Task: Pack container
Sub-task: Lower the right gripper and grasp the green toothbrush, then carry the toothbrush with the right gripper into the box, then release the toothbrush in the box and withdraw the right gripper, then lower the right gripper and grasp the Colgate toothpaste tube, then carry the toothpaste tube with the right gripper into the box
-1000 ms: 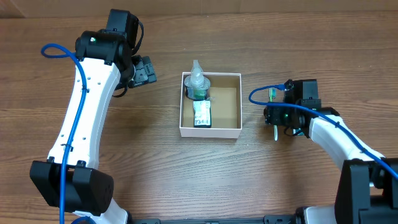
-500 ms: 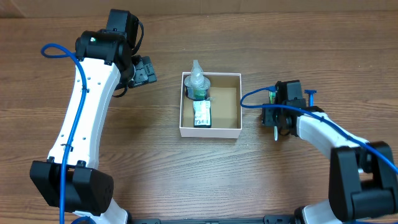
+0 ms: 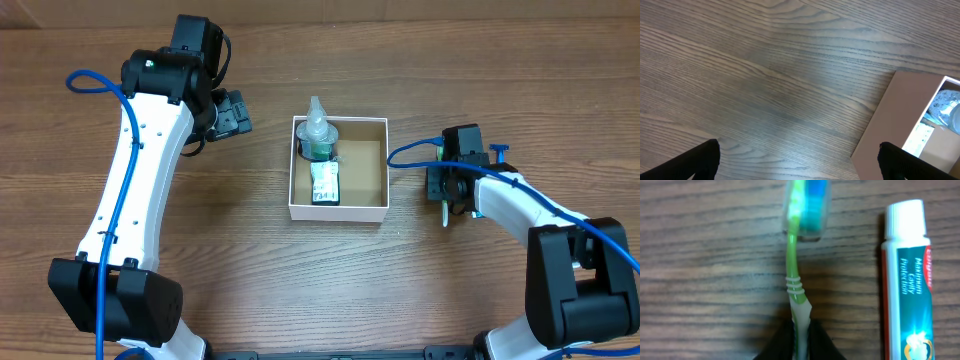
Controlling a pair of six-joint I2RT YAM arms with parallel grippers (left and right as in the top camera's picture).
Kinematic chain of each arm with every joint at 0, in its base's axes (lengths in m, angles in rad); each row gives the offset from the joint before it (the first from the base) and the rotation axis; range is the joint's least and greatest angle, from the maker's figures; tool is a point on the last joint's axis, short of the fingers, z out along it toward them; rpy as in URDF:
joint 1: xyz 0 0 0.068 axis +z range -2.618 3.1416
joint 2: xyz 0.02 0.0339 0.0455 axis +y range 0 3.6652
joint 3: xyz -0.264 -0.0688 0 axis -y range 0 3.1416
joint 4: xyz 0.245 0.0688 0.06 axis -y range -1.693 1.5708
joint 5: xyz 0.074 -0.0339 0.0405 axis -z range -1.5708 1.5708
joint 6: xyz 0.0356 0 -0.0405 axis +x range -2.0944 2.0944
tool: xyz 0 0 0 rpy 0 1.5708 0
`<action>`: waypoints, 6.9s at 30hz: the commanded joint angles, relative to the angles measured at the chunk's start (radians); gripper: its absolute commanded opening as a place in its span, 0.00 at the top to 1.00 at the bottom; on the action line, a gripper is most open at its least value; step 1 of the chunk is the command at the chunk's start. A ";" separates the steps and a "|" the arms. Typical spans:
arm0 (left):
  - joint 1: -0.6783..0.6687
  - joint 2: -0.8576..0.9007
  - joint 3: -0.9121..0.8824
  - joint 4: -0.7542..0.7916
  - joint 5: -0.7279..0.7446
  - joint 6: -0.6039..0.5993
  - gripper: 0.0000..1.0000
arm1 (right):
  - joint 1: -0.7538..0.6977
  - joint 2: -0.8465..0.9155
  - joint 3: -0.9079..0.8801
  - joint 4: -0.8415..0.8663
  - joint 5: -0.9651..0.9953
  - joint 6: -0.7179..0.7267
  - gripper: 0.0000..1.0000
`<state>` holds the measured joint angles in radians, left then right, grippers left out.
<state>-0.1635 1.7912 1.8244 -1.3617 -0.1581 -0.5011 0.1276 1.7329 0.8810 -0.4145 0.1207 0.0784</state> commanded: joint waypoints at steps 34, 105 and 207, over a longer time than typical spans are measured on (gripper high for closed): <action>0.000 -0.022 0.018 0.002 -0.006 0.007 0.00 | 0.389 -0.394 0.212 -0.209 -0.138 0.293 0.96; 0.000 -0.022 0.018 0.002 -0.006 0.007 0.00 | 0.343 -0.271 0.222 -0.233 0.108 0.341 0.45; 0.000 -0.022 0.018 0.002 -0.006 0.007 0.00 | 0.403 -0.113 0.362 -0.241 -0.069 0.255 0.56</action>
<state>-0.1635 1.7912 1.8240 -1.3617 -0.1581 -0.5011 0.5308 1.6543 1.2182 -0.6514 0.0399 0.3386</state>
